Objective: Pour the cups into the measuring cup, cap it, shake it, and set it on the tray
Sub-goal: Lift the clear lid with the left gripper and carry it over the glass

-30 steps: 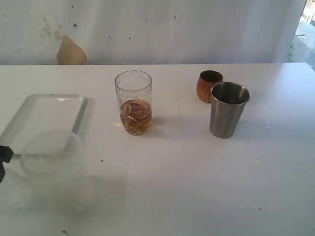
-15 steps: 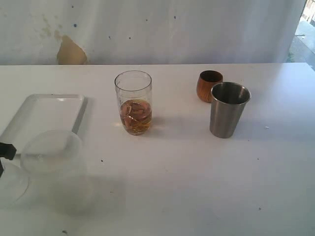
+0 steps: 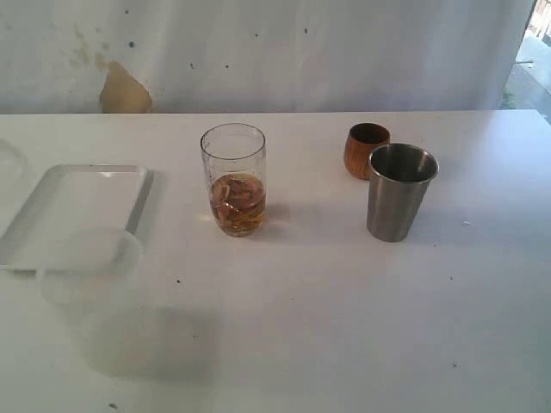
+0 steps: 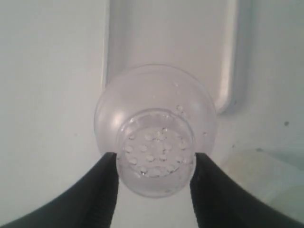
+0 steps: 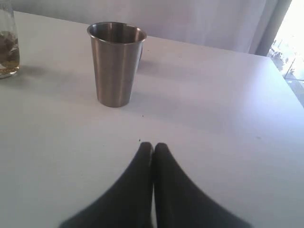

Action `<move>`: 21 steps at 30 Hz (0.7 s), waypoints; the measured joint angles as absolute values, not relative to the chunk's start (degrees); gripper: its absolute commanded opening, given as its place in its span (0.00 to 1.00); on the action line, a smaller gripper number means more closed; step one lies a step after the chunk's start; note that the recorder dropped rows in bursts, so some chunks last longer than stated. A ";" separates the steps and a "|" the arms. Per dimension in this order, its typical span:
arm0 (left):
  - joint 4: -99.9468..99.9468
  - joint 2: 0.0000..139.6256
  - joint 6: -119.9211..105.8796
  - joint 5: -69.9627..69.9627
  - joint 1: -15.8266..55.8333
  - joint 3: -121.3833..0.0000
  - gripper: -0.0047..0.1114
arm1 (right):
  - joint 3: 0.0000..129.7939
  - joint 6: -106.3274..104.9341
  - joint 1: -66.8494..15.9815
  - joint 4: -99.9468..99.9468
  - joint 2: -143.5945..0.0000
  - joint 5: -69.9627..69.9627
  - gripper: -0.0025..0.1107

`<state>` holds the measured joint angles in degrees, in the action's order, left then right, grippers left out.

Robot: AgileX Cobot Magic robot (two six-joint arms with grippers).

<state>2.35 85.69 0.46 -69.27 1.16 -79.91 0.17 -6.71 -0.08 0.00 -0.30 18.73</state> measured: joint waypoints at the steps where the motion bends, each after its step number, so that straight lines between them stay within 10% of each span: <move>1: 4.32 85.95 0.71 -69.41 1.70 -83.75 0.04 | 0.17 -6.71 -0.08 0.00 -0.30 18.73 0.02; 21: 7.02 111.11 2.83 -70.07 25.45 -116.31 0.04 | 0.17 -4.92 -0.08 0.00 -0.30 18.73 0.02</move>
